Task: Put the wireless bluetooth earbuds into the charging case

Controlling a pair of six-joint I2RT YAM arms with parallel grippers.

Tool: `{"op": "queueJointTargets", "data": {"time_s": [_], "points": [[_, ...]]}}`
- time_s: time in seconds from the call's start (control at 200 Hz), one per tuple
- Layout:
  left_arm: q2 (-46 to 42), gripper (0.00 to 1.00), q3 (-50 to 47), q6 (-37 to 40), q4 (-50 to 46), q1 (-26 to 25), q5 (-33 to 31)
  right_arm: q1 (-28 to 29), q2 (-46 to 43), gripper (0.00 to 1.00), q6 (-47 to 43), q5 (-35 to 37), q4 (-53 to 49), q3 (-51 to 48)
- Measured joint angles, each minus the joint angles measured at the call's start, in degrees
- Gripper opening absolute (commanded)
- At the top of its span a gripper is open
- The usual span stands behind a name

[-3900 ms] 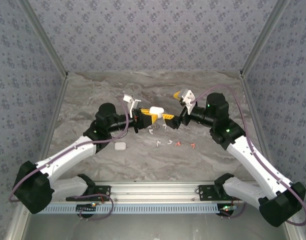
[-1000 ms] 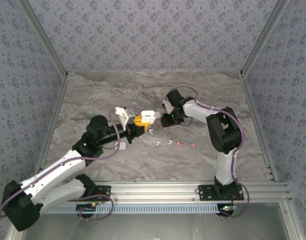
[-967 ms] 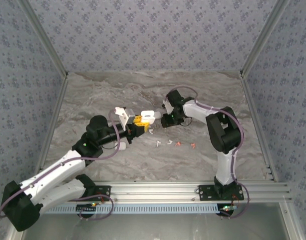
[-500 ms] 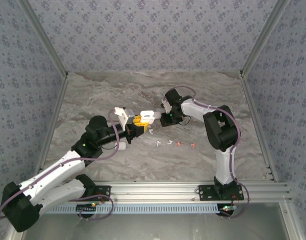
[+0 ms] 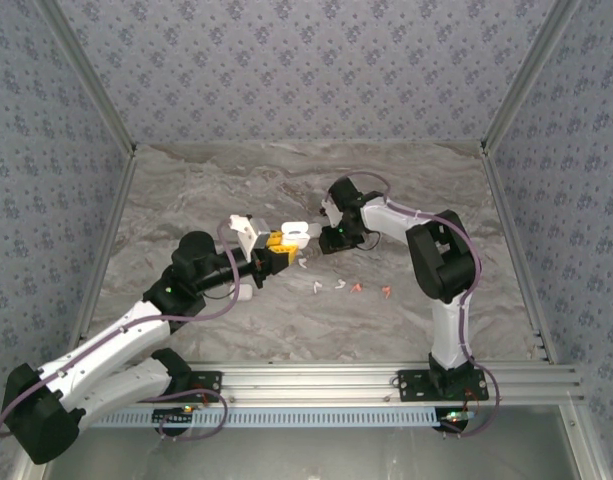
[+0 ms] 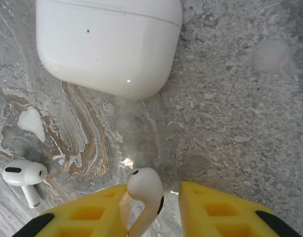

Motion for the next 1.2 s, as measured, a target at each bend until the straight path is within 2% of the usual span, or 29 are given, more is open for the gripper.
{"op": "queueJointTargets", "data": {"time_s": [0.22,0.44,0.81,1.199], "points": [[0.0,0.0,0.0,0.04,0.0,0.0,0.0,0.42,-2.32,0.42,-0.94,1.6,-2.4,0.26],[0.0,0.0,0.0,0.13,0.0,0.0,0.0,0.59,-2.49,0.44,-1.62,3.21,-3.78,1.9],[0.0,0.0,0.0,0.13,-0.63,0.0,-0.44,1.2,1.16,0.47,-2.73,3.67,-4.37,5.27],[0.0,0.0,0.0,0.13,-1.29,0.0,-0.85,1.7,2.97,0.36,-2.93,4.07,-5.05,5.29]]}}
